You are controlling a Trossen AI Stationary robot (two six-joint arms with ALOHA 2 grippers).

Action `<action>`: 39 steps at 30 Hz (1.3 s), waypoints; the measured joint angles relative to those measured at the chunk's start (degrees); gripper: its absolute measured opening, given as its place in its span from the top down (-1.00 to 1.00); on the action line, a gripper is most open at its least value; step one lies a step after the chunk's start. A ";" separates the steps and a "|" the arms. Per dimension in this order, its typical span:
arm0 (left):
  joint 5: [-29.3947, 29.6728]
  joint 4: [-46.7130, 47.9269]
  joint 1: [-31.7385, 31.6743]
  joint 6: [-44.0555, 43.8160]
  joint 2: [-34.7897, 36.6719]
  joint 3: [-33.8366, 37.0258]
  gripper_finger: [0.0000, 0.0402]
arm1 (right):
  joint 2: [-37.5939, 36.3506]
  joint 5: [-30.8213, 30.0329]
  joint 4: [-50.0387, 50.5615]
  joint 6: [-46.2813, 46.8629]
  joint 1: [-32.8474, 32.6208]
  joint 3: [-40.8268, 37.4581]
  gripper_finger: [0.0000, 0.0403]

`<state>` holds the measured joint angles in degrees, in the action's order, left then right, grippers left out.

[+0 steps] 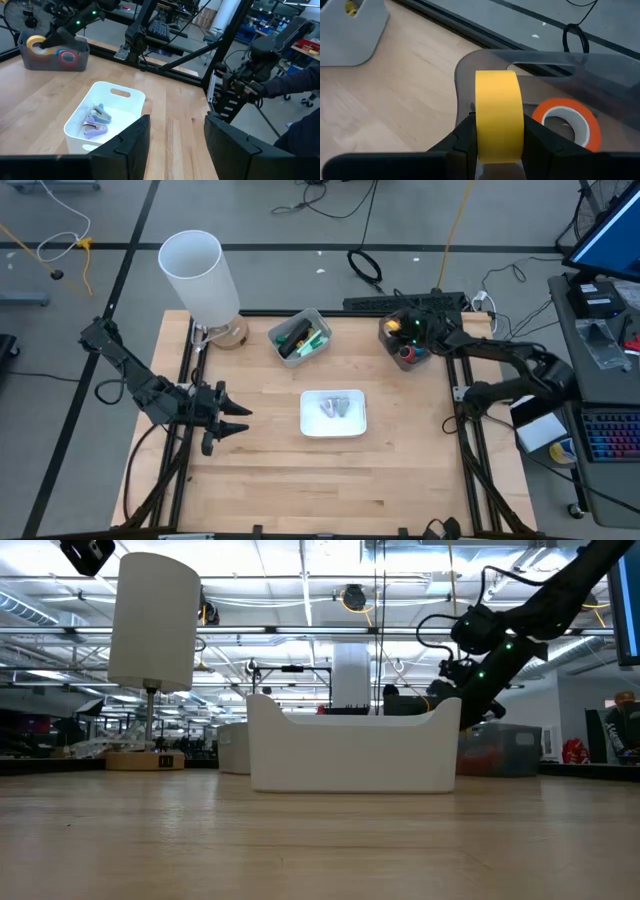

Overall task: Pick and place Stapler, Stapler remover, tape
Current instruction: Put the yellow tape into the black bin, then return to Home Position

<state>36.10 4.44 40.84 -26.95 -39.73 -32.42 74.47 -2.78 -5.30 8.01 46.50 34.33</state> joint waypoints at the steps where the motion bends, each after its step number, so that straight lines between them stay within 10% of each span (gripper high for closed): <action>1: 0.00 0.00 0.00 -0.02 -0.01 0.00 0.07 | 0.86 -0.04 0.43 -0.20 0.00 0.74 0.52; 24: 0.04 0.03 0.00 0.10 -0.01 0.00 0.07 | 5.45 5.90 4.62 4.79 3.78 2.88 0.51; 32: 0.04 0.03 0.00 0.14 0.00 0.00 0.07 | 5.45 0.39 4.28 4.79 3.78 2.88 -0.13; 39: 0.04 0.01 0.00 0.24 -0.02 0.00 0.07 | 1.44 -3.75 3.36 2.96 3.80 2.88 -0.18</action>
<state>36.14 4.45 40.84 -26.71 -39.75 -32.42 75.91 -6.53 -1.94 10.97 50.30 37.21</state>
